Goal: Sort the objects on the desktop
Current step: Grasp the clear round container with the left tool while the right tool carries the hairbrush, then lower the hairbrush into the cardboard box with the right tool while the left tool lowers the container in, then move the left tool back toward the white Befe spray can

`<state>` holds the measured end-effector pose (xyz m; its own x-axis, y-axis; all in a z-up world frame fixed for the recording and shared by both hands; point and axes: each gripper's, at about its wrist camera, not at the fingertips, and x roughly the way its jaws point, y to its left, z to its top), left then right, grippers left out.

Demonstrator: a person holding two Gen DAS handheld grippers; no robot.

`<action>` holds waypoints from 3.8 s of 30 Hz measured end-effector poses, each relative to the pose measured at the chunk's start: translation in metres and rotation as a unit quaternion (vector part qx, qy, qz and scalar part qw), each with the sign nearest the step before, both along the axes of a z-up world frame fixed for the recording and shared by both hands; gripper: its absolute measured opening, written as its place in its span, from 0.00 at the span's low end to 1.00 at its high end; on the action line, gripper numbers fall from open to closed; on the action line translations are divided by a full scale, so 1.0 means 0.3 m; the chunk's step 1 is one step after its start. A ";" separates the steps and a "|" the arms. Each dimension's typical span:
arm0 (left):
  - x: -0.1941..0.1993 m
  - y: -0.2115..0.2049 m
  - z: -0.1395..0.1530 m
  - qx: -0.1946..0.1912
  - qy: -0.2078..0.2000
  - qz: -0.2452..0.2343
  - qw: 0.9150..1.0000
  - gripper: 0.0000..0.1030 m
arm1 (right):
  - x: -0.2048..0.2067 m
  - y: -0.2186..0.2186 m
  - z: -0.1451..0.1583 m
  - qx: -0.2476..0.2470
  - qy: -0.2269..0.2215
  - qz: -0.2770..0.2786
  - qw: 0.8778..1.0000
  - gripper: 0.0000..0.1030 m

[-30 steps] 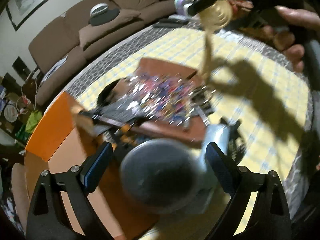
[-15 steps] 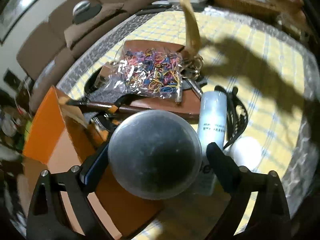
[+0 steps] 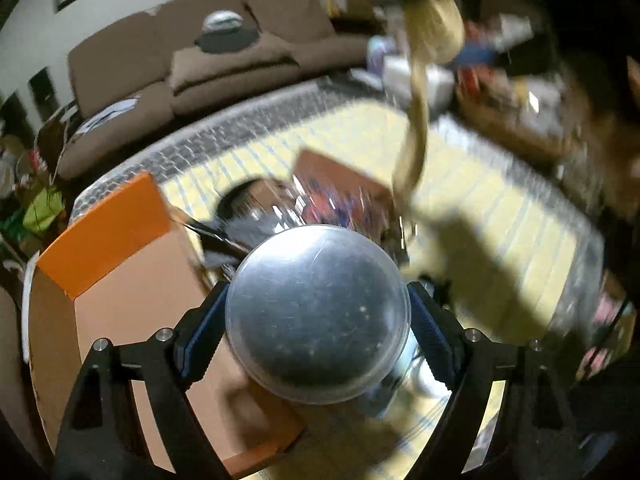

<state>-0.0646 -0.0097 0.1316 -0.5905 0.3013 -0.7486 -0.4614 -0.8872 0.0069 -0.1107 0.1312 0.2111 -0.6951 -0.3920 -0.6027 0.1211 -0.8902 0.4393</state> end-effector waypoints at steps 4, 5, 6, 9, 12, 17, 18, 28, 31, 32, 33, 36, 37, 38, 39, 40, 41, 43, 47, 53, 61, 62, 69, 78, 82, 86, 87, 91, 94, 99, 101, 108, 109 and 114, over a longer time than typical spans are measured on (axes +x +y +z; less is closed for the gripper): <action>-0.019 -0.116 0.082 0.055 0.018 0.037 0.998 0.82 | 0.011 -0.051 0.047 -0.010 0.015 0.021 1.000 0.85; -0.019 -0.145 0.096 0.063 0.023 0.050 0.997 0.82 | 0.012 -0.070 0.053 -0.013 0.017 0.028 0.999 0.85; -0.021 -0.187 0.108 0.073 0.024 0.062 0.995 0.82 | 0.010 -0.087 0.057 -0.015 0.017 0.033 0.999 0.85; -0.024 -0.300 0.128 0.110 0.017 0.084 0.990 0.82 | 0.003 -0.152 0.056 -0.025 0.012 0.055 0.998 0.85; -0.025 -0.380 0.124 0.092 0.019 0.108 0.990 0.82 | 0.002 -0.225 0.054 -0.033 0.008 0.079 0.996 0.85; -0.036 -0.458 0.053 0.045 -0.012 0.133 0.990 0.82 | -0.017 -0.381 0.027 -0.014 -0.009 0.115 0.993 0.85; -0.037 -0.468 0.034 0.028 -0.016 0.136 0.990 0.82 | -0.021 -0.409 0.018 -0.009 -0.014 0.121 0.992 0.85; -0.018 -0.474 -0.068 -0.011 -0.047 0.122 0.991 0.82 | -0.051 -0.696 -0.179 0.081 -0.102 0.180 0.975 0.84; -0.014 -0.442 -0.094 -0.028 -0.055 0.105 0.993 0.82 | -0.058 -0.751 -0.242 0.112 -0.125 0.186 0.968 0.84; -0.014 -0.437 -0.100 -0.031 -0.056 0.102 0.993 0.82 | -0.061 -0.760 -0.256 0.117 -0.131 0.186 0.967 0.84; -0.012 -0.425 -0.110 -0.037 -0.059 0.097 0.993 0.82 | -0.064 -0.766 -0.273 0.121 -0.137 0.184 0.966 0.84; -0.014 -0.405 -0.139 -0.047 -0.069 0.096 0.992 0.82 | -0.071 -0.791 -0.315 0.134 -0.154 0.182 0.962 0.84; -0.021 -0.406 -0.143 -0.044 -0.073 0.097 0.992 0.82 | -0.072 -0.798 -0.326 0.136 -0.159 0.183 0.961 0.84; -0.026 -0.407 -0.149 -0.041 -0.079 0.099 0.991 0.82 | -0.072 -0.804 -0.336 0.139 -0.163 0.181 0.960 0.85; -0.030 -0.409 -0.156 -0.040 -0.083 0.102 0.990 0.82 | -0.073 -0.812 -0.340 0.142 -0.164 0.181 0.959 0.85; -0.033 -0.416 -0.159 -0.040 -0.085 0.103 0.990 0.82 | -0.075 -0.815 -0.344 0.147 -0.164 0.181 0.958 0.85; -0.035 -0.419 -0.163 -0.039 -0.087 0.104 0.990 0.82 | -0.076 -0.819 -0.348 0.153 -0.163 0.182 0.958 0.85; -0.035 -0.431 -0.170 -0.036 -0.091 0.107 0.989 0.82 | -0.077 -0.822 -0.349 0.159 -0.164 0.182 0.956 0.85; -0.035 -0.451 -0.182 -0.031 -0.099 0.115 0.988 0.82 | -0.077 -0.832 -0.350 0.164 -0.167 0.186 0.954 0.86; -0.032 -0.458 -0.174 -0.022 -0.103 0.113 0.988 0.82 | -0.073 -0.827 -0.347 0.159 -0.170 0.191 0.954 0.86; -0.058 -0.481 -0.191 -0.025 -0.109 0.119 0.987 0.82 | -0.071 -0.849 -0.352 0.178 -0.167 0.186 0.952 0.86; -0.061 -0.484 -0.195 -0.023 -0.112 0.120 0.986 0.82 | -0.071 -0.849 -0.354 0.181 -0.168 0.185 0.951 0.86; -0.081 -0.511 -0.195 -0.001 -0.118 0.136 0.984 0.82 | -0.080 -0.799 -0.321 0.146 -0.174 0.183 0.956 0.86; -0.094 -0.458 -0.227 -0.025 -0.130 0.131 0.983 0.82 | -0.077 -0.677 -0.186 0.096 -0.132 0.144 0.976 0.86; -0.097 -0.442 -0.226 -0.017 -0.134 0.128 0.983 0.82 | -0.086 -0.635 -0.168 0.079 -0.130 0.125 0.980 0.86; -0.091 -0.436 -0.211 -0.013 -0.135 0.123 0.983 0.83 | -0.084 -0.608 -0.179 0.080 -0.136 0.121 0.980 0.86; -0.086 -0.440 -0.198 -0.010 -0.129 0.126 0.984 0.84 | -0.087 -0.605 -0.180 0.081 -0.137 0.121 0.980 0.86; -0.074 -0.463 -0.127 0.014 -0.103 0.138 0.985 0.97 | -0.090 -0.558 -0.174 0.080 -0.136 0.112 0.981 0.86; -0.065 -0.487 -0.085 0.038 -0.085 0.153 0.984 0.98 | -0.096 -0.509 -0.170 0.074 -0.134 0.099 0.983 0.87; -0.085 -0.518 -0.037 0.104 -0.075 0.167 0.978 0.98 | -0.103 -0.429 -0.167 0.067 -0.135 0.076 0.986 0.91; -0.084 -0.506 -0.022 0.112 -0.069 0.165 0.977 0.98 | -0.105 -0.394 -0.172 0.065 -0.137 0.068 0.986 0.92; -0.084 -0.387 0.010 0.120 -0.061 0.129 0.983 0.98 | -0.096 -0.275 -0.193 0.080 -0.145 0.036 0.985 0.93; -0.082 -0.364 0.015 0.119 -0.058 0.120 0.984 0.98 | -0.090 -0.253 -0.197 0.085 -0.148 0.031 0.985 0.94; -0.040 -0.201 0.048 0.097 -0.033 0.046 0.994 0.98 | -0.066 -0.150 -0.208 0.092 -0.155 0.008 0.984 0.94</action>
<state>-0.0766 -0.0700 0.1459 -0.5740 0.3906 -0.7197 -0.3722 -0.9073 -0.1956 -0.1306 0.0864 0.1489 -0.4620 -0.2656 -0.8462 0.0215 -0.9572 0.2886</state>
